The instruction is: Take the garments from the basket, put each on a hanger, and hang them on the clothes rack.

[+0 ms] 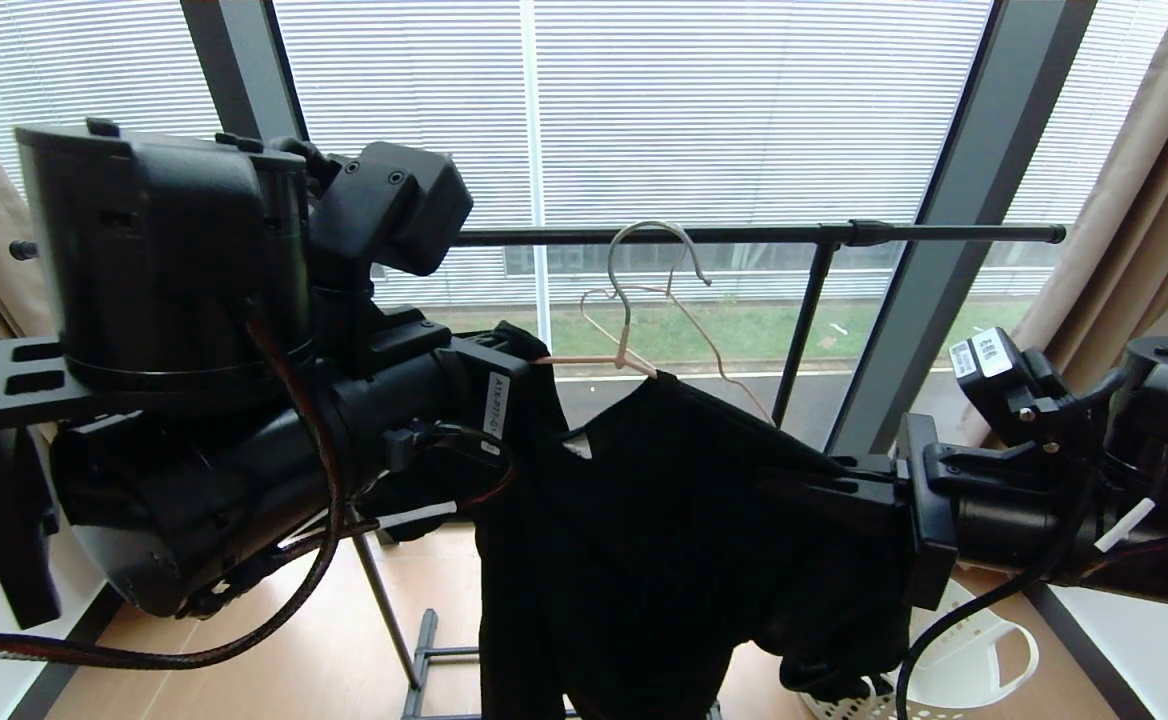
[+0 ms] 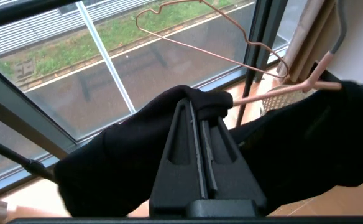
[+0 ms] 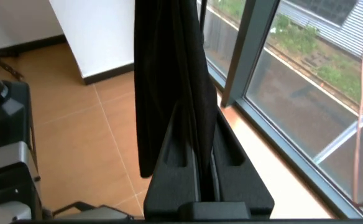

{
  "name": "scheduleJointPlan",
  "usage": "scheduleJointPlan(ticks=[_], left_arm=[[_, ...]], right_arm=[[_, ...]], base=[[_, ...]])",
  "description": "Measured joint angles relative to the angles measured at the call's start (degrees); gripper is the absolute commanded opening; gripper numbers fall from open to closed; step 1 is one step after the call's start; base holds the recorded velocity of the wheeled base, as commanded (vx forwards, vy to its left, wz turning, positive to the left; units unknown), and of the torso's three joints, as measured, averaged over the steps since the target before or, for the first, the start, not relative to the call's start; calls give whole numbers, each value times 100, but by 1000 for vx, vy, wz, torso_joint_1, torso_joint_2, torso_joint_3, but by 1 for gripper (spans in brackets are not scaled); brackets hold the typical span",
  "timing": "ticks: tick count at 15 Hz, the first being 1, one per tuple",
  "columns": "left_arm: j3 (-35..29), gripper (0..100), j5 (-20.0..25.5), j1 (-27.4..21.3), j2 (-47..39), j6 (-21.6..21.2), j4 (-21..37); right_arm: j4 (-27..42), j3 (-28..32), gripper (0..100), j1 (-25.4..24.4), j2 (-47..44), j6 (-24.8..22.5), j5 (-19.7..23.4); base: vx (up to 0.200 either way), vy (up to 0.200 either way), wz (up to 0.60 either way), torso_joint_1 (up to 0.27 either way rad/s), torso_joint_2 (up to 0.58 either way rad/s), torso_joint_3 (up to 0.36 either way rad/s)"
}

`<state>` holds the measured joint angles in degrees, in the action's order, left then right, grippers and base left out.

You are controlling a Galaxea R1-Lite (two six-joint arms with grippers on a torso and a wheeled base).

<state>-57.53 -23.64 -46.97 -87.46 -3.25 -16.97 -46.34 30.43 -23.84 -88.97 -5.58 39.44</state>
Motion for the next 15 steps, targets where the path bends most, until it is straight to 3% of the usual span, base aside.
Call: scheduleJointPlan(ticks=[2,9,10,15], left_arm=[[-71,0,5,-5,0,-5,0],[-138,0,62,-107,-91,0,-16],[-140,100,57,-107,-102,0,-13],[-90,100,49,-105,-94,-24,-7]], right_arm=[[-536,-122,0,-54,-212,178,2],[-1068,-188,0,-286,-629,697,-16],[-1092,-188,0,-294,-664,700,-16],[-1202,-179,0,-267,-714,700,-16]], base=[[0,0,0,0,0,0],[0,0,0,0,0,0],[0,0,0,0,0,0],[0,0,0,0,0,0]])
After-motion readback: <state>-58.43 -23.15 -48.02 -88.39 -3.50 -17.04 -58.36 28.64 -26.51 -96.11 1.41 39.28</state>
